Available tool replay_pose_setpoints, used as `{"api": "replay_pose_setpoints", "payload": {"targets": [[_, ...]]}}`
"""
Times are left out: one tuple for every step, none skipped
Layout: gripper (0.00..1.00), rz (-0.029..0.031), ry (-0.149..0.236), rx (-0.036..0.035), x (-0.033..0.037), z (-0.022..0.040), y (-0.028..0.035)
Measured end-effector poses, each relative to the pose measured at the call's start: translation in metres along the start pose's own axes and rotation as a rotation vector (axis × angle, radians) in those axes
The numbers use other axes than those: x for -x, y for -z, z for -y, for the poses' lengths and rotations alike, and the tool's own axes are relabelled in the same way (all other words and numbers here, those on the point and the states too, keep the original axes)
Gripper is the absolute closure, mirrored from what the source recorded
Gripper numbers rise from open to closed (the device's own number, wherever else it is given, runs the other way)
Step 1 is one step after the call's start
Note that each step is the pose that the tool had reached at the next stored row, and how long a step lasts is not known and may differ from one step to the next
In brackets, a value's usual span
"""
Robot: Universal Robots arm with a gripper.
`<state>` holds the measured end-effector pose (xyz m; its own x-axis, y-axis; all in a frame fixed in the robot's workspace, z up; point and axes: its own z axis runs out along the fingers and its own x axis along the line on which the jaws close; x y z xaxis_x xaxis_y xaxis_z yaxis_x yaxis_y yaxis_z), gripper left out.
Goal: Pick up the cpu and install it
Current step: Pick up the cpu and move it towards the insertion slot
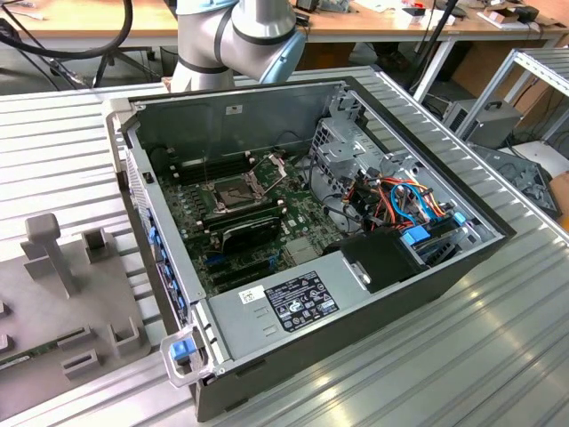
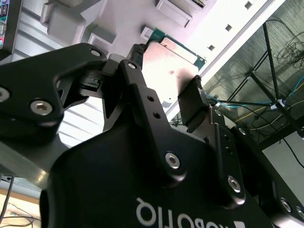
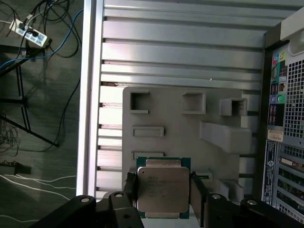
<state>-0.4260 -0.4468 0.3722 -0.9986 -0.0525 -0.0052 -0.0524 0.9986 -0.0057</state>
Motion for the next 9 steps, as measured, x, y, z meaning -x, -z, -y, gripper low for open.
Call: {"api": "replay_pose_setpoints", "payload": {"targets": [[0.45,-0.0001,0.000,-0.0001,0.0001,0.0001,0.0000],[0.45,-0.0001,0.000,0.0000,0.0002,0.0001,0.0001],[0.45,-0.0001,0.000,-0.0001,0.0002,0.0001,0.0001],[0.45,-0.0001,0.000,0.0000,0.0002,0.0001,0.0000],[0.45,0.0000,0.000,0.0000,0.0004,0.0001,0.0000],[0.45,-0.0001,0.000,0.0000,0.0006,0.0000,0.0000],[0.45,0.0000,0.000,0.0000,0.0009,0.0001,0.0000],[0.45,-0.0001,0.000,0.0000,0.0012,0.0001,0.0000],[0.45,-0.0001,0.000,0.0000,0.0019,0.0002,0.0000]]}}
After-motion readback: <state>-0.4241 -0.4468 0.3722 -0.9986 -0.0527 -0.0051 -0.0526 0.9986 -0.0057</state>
